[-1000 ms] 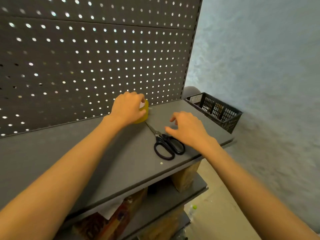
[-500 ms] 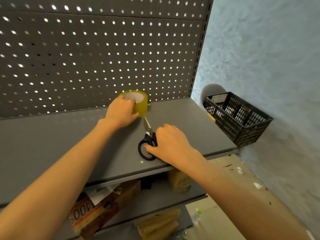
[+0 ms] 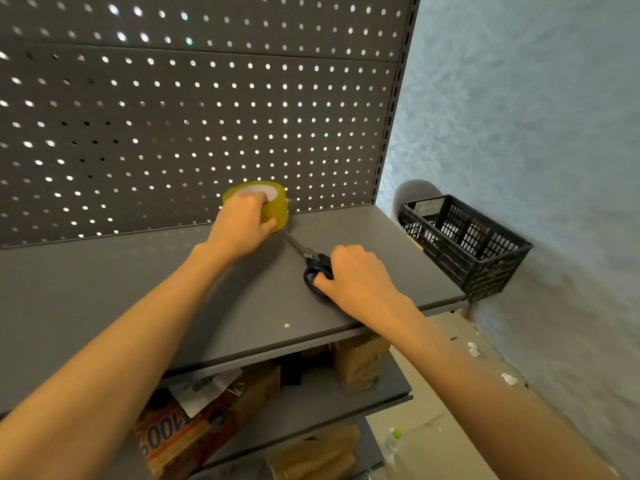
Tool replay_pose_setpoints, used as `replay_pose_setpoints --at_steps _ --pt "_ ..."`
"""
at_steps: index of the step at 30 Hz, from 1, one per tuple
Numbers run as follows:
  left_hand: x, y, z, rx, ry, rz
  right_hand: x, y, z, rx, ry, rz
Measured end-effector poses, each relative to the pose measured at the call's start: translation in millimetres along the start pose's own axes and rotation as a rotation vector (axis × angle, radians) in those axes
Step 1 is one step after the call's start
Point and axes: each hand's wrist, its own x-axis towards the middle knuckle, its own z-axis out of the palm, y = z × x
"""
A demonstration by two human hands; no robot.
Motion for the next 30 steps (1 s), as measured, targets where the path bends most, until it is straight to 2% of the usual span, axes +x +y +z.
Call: replay_pose_setpoints --at_steps 10,23,30 --pt "-27 2 -71 -0.08 0.295 0.047 6 -22 -10 0.088 0.174 -0.029" --pt "-115 -52 -124 0.161 0.421 -0.159 19 -94 11 0.225 0.215 -0.265" --pt "-164 -81 -161 0.213 0.478 -0.262 15 -148 28 0.265 0.175 -0.397"
